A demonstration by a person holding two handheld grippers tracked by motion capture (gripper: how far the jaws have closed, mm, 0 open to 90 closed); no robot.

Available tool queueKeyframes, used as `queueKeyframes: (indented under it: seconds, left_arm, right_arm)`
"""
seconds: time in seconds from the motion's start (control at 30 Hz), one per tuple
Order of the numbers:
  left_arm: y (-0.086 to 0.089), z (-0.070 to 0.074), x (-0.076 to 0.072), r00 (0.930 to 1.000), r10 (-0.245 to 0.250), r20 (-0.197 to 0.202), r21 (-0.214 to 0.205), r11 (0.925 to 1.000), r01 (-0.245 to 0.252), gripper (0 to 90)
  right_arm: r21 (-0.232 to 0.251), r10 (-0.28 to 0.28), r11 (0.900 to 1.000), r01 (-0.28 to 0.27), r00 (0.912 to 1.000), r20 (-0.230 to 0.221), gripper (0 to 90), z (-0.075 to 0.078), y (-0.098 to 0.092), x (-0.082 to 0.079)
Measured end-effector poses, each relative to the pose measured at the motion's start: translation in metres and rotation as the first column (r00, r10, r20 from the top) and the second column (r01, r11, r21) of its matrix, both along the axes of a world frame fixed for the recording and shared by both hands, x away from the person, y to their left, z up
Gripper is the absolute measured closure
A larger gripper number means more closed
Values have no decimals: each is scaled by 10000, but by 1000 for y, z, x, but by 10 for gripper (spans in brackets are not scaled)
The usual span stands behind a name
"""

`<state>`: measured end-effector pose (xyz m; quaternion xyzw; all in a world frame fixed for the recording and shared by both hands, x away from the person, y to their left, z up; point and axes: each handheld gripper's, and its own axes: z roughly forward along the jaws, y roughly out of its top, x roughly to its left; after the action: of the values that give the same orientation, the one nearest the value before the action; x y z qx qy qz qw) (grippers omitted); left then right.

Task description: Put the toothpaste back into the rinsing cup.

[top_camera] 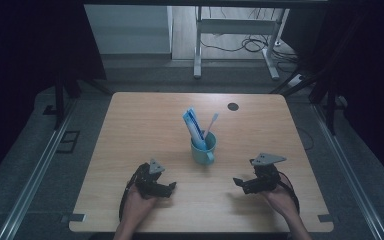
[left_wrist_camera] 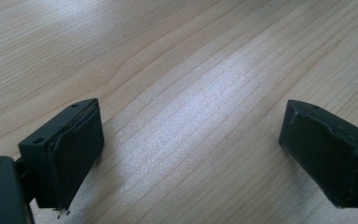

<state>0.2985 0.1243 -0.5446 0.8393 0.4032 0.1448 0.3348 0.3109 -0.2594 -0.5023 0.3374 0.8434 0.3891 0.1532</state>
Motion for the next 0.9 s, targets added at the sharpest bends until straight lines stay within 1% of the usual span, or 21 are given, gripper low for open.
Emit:
queueKeyframes:
  seconds: [0.07,0.3,0.5,0.7,0.83,0.87,0.9]
  left_arm:
    - [0,0,0,10000,8,5,3,10000,-8,65]
    - [0,0,0,10000,7,3,1,10000,-7,65]
    - [0,0,0,10000,-7,17,17,10000,7,65]
    - [0,0,0,10000,-6,16,15,10000,6,65]
    - [0,0,0,10000,-7,16,12,10000,7,65]
    - [0,0,0,10000,-4,15,14,10000,4,65]
    - [0,0,0,10000,-8,16,14,10000,8,65]
  right_arm:
    - [-102,-72,9999,72,10000,-3,27,-2,-3,-1]
    - [-76,-211,9997,211,9998,-12,27,-11,-11,-6]
    - [-54,-251,9997,251,9996,-131,27,-22,-15,-11]
    - [-94,-353,9993,350,9989,-296,27,-33,-20,-10]
    - [-170,-379,9992,372,9983,-434,29,-39,-21,-10]
    - [-294,-361,9990,346,9979,-541,35,-40,-21,-9]
    - [-399,-380,9986,359,9978,-536,36,-40,-21,-9]
